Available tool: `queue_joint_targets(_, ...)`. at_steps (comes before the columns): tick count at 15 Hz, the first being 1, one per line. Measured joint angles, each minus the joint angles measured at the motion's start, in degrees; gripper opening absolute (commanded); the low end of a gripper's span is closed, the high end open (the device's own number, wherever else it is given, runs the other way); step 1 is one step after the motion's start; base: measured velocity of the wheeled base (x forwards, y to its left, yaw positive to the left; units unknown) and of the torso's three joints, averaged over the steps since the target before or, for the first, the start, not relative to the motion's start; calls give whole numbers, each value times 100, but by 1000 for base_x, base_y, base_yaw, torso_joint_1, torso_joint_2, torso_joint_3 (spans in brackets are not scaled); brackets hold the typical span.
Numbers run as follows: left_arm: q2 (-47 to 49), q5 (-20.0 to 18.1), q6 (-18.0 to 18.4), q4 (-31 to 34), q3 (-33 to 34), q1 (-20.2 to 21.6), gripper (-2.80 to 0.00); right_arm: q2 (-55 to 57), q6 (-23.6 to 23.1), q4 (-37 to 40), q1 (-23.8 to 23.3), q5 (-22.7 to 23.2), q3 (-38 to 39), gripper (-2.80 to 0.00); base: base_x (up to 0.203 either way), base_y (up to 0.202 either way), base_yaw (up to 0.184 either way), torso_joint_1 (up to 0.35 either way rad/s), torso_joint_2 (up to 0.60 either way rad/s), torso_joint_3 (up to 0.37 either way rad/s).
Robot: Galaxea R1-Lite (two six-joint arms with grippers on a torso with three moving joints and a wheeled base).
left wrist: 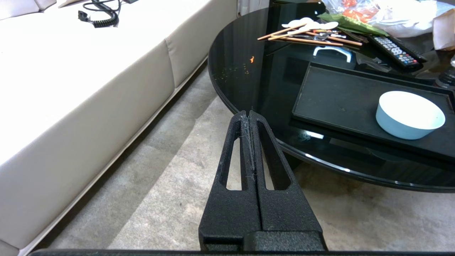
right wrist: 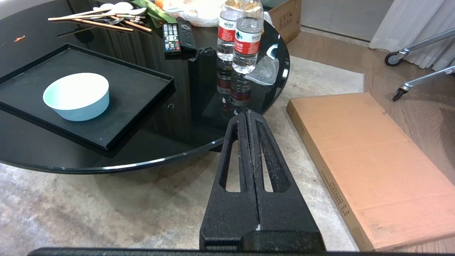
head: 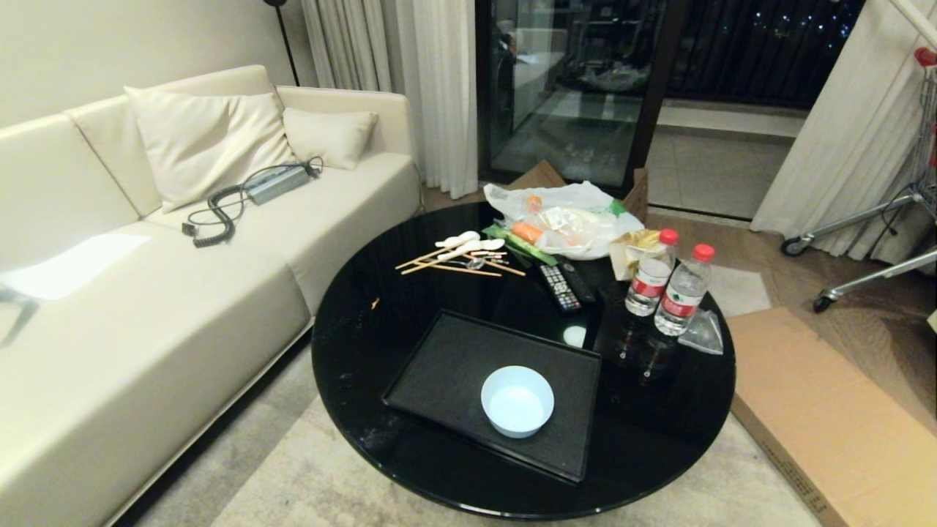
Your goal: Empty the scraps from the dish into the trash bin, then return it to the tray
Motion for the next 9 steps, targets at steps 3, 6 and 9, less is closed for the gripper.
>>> queue_joint_targets(3,0,2,-2,0,0,0,-280,0,0,-2,0,2,0,-280,0,0,0,0,0,0)
queue_joint_targets(6,0,2,0,0,0,0,-280,0,-18,-9,0,-6,0,-280,0,0,0,0,0,0)
queue_joint_targets(9,0,0,-2,0,0,0,-280,0,-7,1,0,-6,0,-280,0,0,0,0,0,0)
